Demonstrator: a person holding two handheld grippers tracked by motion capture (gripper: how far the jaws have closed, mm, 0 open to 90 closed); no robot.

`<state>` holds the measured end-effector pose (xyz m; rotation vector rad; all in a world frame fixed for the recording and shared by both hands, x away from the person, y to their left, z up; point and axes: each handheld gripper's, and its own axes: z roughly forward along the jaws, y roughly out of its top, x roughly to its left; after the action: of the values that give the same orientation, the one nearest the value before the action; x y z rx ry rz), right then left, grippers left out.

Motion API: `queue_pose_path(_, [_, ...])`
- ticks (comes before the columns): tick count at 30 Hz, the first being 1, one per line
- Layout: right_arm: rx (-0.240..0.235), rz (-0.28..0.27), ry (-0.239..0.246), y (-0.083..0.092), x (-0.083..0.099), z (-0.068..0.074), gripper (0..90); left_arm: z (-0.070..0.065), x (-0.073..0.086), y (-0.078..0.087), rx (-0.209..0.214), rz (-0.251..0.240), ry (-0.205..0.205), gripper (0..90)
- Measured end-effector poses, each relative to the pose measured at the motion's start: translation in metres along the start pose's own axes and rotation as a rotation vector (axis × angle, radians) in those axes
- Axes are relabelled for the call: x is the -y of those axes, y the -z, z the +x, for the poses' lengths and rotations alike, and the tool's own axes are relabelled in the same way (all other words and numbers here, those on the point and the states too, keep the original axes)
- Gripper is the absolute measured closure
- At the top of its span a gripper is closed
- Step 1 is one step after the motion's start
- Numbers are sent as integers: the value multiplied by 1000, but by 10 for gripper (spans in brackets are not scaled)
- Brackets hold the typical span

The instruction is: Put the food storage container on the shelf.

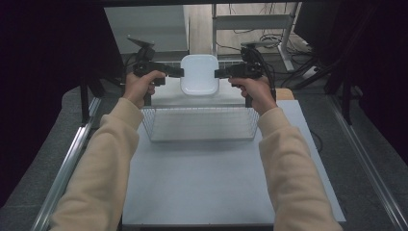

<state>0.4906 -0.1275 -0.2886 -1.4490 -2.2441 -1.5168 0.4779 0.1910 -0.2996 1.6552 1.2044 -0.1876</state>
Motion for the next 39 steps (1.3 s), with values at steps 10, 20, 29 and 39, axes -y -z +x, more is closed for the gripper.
queue_pose_path(10, [-39,16,-113,-15,-2,-15,649,24,-2,-9,67,-15,120,694])
queue_pose_path(20, [-50,16,-147,-23,1,-19,522,29,2,-17,57,-27,129,626])
queue_pose_path(29, [-10,-13,-53,-19,4,-8,345,14,4,-13,-17,-89,29,460])
queue_pose_path(39, [27,-61,106,8,16,6,291,-18,22,19,-135,-127,-147,359])
